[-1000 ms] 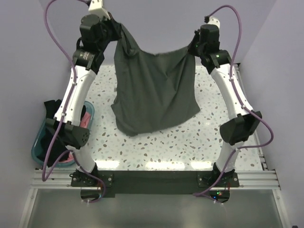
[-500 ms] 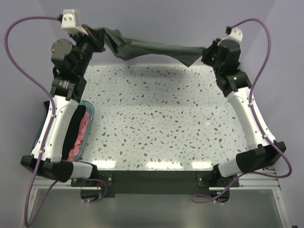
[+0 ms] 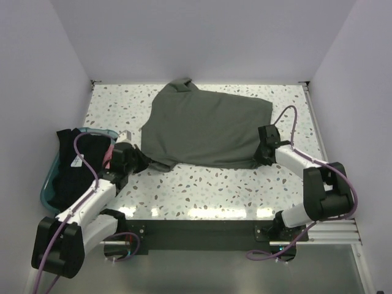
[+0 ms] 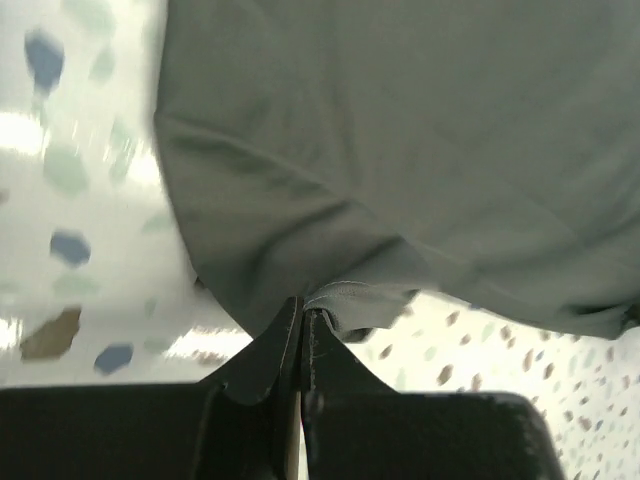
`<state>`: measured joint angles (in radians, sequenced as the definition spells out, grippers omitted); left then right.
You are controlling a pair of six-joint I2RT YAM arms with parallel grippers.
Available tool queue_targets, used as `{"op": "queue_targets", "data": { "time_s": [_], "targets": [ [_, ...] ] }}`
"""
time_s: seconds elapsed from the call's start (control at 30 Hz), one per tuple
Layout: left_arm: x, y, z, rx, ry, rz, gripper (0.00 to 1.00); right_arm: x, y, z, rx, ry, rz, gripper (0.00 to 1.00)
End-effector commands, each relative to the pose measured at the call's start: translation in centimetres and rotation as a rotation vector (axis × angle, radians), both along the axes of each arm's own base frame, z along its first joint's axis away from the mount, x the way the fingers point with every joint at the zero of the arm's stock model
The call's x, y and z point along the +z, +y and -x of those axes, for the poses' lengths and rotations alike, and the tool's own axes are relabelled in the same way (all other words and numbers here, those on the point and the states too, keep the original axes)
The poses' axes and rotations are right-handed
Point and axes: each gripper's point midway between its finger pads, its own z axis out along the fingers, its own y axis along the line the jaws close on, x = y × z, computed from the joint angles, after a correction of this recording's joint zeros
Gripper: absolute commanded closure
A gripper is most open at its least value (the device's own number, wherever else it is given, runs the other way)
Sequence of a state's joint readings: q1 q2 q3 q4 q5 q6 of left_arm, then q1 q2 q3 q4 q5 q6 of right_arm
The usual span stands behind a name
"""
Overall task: Fold and stack the t-shirts
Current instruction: Flatten the tshirt out
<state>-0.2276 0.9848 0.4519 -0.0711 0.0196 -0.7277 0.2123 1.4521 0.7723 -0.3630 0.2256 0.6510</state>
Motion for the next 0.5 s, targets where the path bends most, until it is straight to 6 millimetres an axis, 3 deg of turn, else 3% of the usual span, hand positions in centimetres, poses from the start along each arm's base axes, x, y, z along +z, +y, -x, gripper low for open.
{"op": "queue_targets", "data": {
  "time_s": [0.0,0.07,0.17,0.37,0.47],
  "targets": [
    [-1.2,-0.9,1.1,0.03,0.014,0.109,1.0,-1.7,0.1,-0.5,-0.065,-0.003,-0.067,1.0],
    [-3.1,-0.4,2.3,0.042,0.075,0.089,1.0,-2.3,-0.4,0.3,-0.082,0.02,-0.073,1.0],
    [-3.7,-0.5,3.5,0.033,0.102,0.091,1.0,-2.4,-0.9,1.4,-0.105,0.031,-0.066,1.0],
    [-3.0,-1.3,4.7,-0.022,0.088,0.108,0.99,0.4,-1.9,2.7,-0.109,-0.04,-0.041,0.89],
    [-2.6,-2.4,5.3,-0.065,0.099,0.101,0.99,1.5,-2.2,3.4,-0.106,-0.061,-0.034,0.77]
  ]
}}
